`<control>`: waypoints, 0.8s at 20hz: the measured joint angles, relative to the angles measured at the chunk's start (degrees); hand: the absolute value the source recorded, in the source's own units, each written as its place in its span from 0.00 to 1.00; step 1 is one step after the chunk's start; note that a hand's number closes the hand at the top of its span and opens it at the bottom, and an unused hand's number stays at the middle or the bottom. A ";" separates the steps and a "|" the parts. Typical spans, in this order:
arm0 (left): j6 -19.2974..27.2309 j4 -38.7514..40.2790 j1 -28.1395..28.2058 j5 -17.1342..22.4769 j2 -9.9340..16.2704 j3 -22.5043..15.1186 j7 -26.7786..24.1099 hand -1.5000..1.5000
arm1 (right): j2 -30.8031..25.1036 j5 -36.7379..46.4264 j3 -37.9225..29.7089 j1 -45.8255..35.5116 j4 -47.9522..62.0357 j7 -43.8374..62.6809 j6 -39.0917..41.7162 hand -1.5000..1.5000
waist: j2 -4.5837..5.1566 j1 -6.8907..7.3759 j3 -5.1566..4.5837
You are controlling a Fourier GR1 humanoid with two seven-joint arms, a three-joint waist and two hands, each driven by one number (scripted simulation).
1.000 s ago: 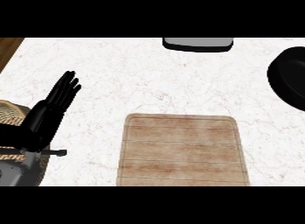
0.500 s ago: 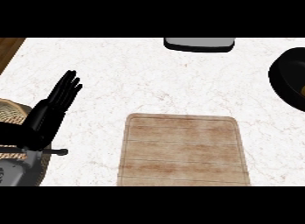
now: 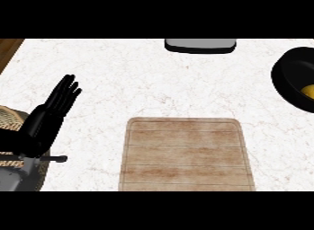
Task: Pick the lemon from the cutting board and place it in the pot
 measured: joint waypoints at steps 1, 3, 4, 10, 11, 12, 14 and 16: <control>0.03 -0.05 0.06 -0.02 -0.06 0.08 0.01 0.50 | -0.16 -0.96 -0.88 -0.93 1.27 0.91 0.90 0.00 | 0.02 -0.02 0.03; -0.03 -0.18 0.14 0.07 0.00 0.08 -0.02 0.50 | -0.40 -2.99 -2.84 -2.39 3.88 2.59 2.44 0.00 | 0.08 -0.05 0.03; 0.07 -0.25 0.27 0.09 -0.02 0.19 0.00 0.50 | -0.96 -3.85 -3.67 -3.09 4.98 3.37 3.40 0.00 | 0.08 -0.16 0.04; -0.29 -0.64 0.38 0.40 -0.01 0.27 -0.02 0.50 | -3.91 -8.80 -8.82 -5.43 10.52 6.28 6.62 0.00 | 0.35 -0.13 0.08; -0.44 -0.74 0.42 0.52 -0.01 0.30 -0.03 0.50 | -4.70 -9.46 -9.53 -5.61 11.15 6.59 7.12 0.00 | 0.43 -0.12 0.11; -0.61 -0.83 0.39 0.60 -0.03 0.29 -0.05 0.50 | -5.52 -10.16 -10.31 -5.80 11.78 6.96 7.50 0.00 | 0.54 -0.04 0.13; -0.88 -0.98 0.30 0.72 -0.06 0.26 -0.04 0.50 | -6.58 -11.32 -11.52 -5.96 12.87 7.56 8.27 0.00 | 0.72 0.10 0.15; -0.91 -1.05 0.13 0.73 -0.13 0.19 -0.04 0.50 | -7.28 -12.15 -12.40 -5.97 13.63 7.91 8.60 0.00 | 0.90 0.31 0.18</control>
